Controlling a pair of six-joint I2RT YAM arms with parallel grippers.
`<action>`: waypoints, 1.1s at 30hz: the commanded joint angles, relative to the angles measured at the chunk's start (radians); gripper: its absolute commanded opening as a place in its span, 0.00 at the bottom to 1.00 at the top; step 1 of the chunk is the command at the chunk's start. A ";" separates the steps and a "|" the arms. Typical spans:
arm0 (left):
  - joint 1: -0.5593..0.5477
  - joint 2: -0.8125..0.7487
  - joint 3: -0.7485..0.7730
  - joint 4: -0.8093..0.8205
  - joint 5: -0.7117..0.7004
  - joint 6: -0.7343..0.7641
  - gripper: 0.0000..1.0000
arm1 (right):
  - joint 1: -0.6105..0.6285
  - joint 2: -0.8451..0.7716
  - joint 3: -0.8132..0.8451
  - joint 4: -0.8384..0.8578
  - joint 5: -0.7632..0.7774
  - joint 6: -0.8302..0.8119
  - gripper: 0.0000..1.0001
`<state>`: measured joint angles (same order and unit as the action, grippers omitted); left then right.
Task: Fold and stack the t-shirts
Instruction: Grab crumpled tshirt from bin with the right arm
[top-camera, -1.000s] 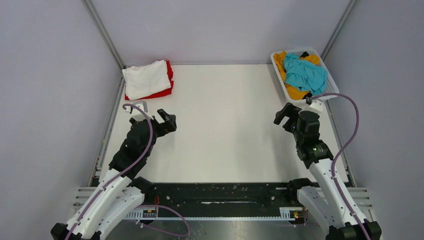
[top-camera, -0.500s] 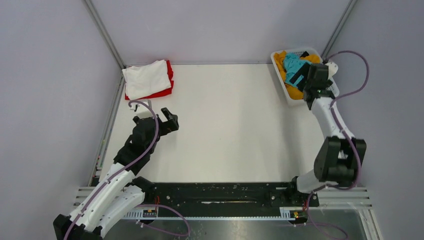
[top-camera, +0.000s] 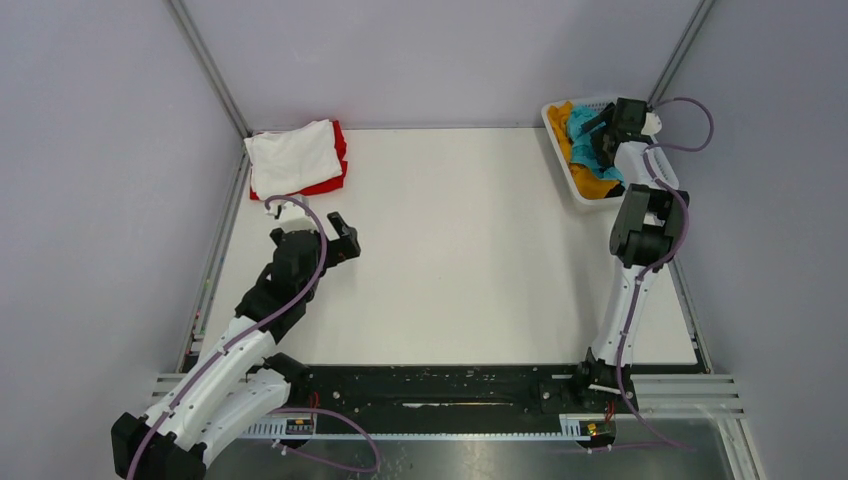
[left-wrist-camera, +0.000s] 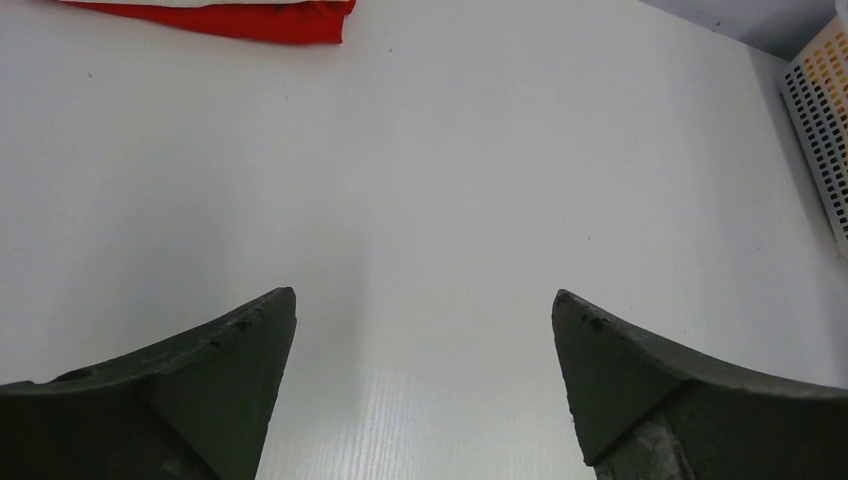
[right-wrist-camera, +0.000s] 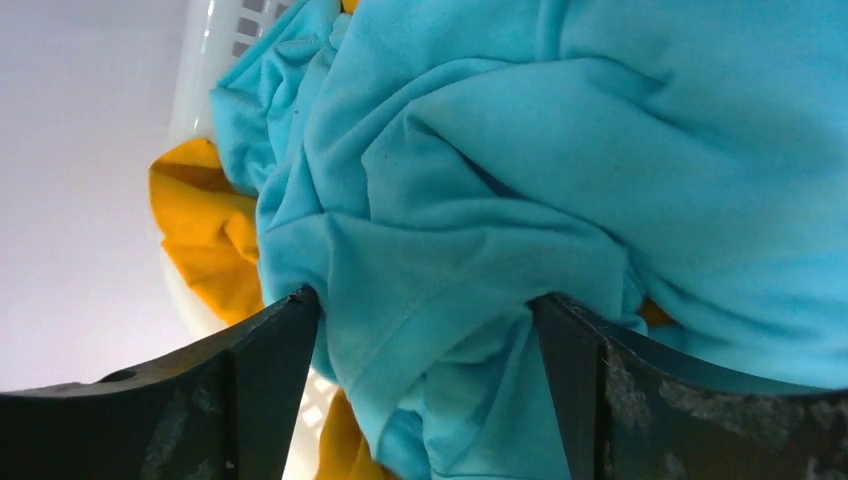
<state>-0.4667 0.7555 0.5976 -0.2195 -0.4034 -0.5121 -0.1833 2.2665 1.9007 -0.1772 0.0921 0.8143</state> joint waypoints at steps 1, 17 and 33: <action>0.002 -0.002 0.008 0.066 -0.040 0.022 0.99 | 0.004 0.105 0.216 -0.085 -0.087 0.061 0.84; 0.002 -0.027 -0.005 0.058 -0.021 -0.005 0.99 | 0.004 -0.043 0.331 -0.125 0.018 -0.149 0.00; 0.002 -0.213 -0.032 -0.005 0.057 -0.057 0.99 | 0.067 -0.485 0.458 -0.254 -0.406 -0.319 0.00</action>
<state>-0.4667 0.5797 0.5751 -0.2348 -0.3771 -0.5415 -0.1776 1.8973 2.2871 -0.3840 -0.0578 0.5556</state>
